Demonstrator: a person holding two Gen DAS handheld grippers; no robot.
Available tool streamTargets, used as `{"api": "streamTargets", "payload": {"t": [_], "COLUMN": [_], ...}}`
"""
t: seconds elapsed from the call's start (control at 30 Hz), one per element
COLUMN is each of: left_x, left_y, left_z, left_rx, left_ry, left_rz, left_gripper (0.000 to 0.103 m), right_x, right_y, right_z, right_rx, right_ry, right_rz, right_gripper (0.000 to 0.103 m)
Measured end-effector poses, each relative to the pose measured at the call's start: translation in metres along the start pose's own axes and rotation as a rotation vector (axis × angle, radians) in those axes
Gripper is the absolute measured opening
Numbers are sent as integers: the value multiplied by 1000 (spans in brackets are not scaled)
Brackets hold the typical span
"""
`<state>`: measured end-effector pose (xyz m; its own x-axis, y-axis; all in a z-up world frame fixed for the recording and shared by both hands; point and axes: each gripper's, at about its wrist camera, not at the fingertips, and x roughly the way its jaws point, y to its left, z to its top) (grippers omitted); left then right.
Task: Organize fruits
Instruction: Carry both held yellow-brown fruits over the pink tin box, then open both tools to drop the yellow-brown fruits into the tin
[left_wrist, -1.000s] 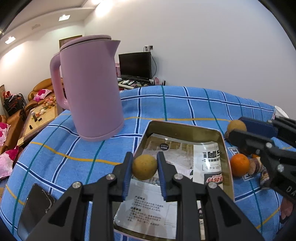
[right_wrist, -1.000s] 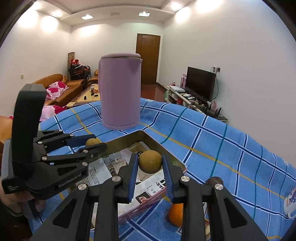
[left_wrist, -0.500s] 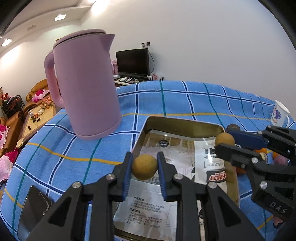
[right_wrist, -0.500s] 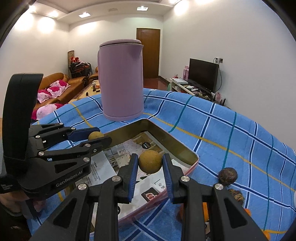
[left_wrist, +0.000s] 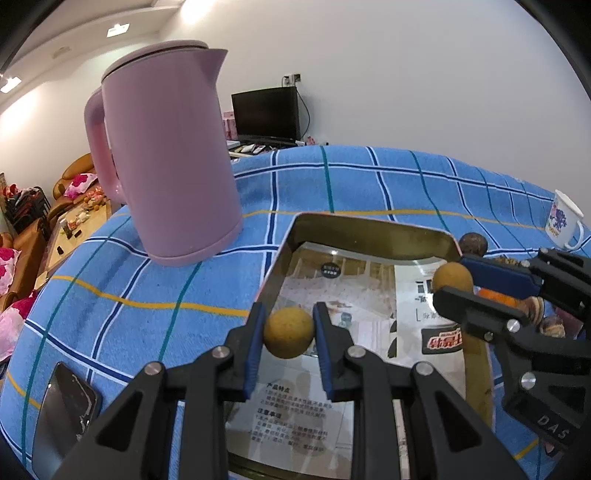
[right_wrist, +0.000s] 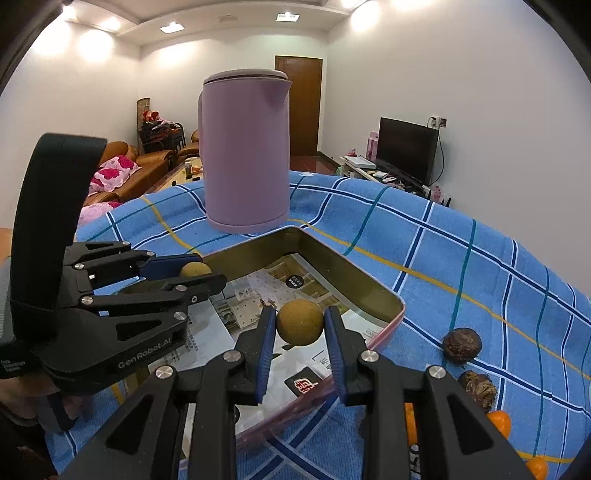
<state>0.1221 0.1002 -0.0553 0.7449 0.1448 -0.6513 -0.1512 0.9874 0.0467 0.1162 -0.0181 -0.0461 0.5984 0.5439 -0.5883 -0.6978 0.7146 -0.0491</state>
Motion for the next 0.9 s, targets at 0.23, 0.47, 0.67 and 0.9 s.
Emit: {"api": "streamTargets", "payload": {"t": [0.23, 0.47, 0.67, 0.9], "left_x": [6, 7, 8, 5], "left_y": [-1, 1, 2, 0], "left_z": [-2, -4, -4, -4], "left_rx": [11, 3, -1, 3], "left_ry": [20, 28, 32, 16], "left_rz": [-7, -24, -32, -20], "left_gripper": [27, 28, 28, 32], "right_x": [5, 11, 12, 9], "right_y": [10, 11, 12, 10], "right_z": [-4, -9, -11, -12], "right_rx": [-45, -48, -48, -34], "right_ry": [16, 37, 42, 29], "right_rz": [-4, -5, -1, 8], "right_gripper": [29, 29, 29, 30]}}
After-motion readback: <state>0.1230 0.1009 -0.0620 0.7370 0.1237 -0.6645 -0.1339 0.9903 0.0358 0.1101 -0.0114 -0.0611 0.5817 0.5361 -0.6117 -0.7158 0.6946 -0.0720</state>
